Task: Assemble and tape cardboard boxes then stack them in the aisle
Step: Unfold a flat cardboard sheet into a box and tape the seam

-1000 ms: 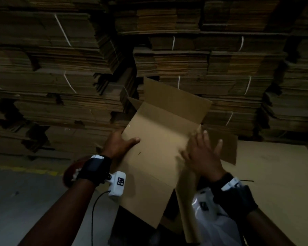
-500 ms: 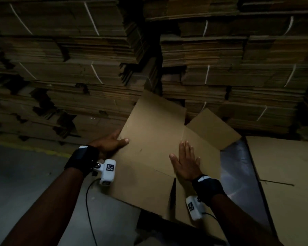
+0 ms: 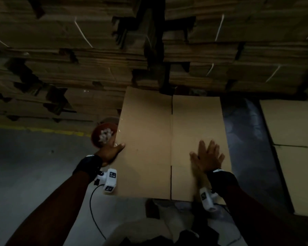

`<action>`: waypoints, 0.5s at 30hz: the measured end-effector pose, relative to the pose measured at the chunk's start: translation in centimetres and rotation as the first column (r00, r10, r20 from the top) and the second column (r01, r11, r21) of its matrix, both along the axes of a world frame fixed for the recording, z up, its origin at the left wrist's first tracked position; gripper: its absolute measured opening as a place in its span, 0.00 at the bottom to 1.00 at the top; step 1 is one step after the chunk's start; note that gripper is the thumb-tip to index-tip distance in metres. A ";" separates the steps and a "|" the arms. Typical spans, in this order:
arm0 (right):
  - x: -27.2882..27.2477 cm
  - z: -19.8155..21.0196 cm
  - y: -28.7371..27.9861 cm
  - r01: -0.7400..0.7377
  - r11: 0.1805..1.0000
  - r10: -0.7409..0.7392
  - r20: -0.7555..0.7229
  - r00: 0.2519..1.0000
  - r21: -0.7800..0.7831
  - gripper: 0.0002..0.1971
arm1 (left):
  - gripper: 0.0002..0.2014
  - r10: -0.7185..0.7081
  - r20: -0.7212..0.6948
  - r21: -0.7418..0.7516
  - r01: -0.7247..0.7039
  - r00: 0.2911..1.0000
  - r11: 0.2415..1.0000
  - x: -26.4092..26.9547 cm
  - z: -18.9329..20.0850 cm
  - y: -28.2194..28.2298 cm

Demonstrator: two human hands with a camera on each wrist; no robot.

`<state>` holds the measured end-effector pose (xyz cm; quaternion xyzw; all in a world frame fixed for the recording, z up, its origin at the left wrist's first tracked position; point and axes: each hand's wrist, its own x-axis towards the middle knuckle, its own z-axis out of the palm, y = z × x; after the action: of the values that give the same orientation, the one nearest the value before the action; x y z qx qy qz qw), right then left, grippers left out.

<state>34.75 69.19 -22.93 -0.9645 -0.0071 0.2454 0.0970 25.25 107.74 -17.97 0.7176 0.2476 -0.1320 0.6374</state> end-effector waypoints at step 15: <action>2.6 3.7 -8.1 0.391 0.779 -0.487 0.080 0.870 0.490 0.21 | 0.17 0.106 0.067 0.043 -0.109 0.992 0.993 -0.2 -1.0 0.2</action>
<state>37.34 61.06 -19.20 -0.9081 0.1511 0.1077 0.3754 25.04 107.96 -18.97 0.7217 0.2685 -0.0684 0.6344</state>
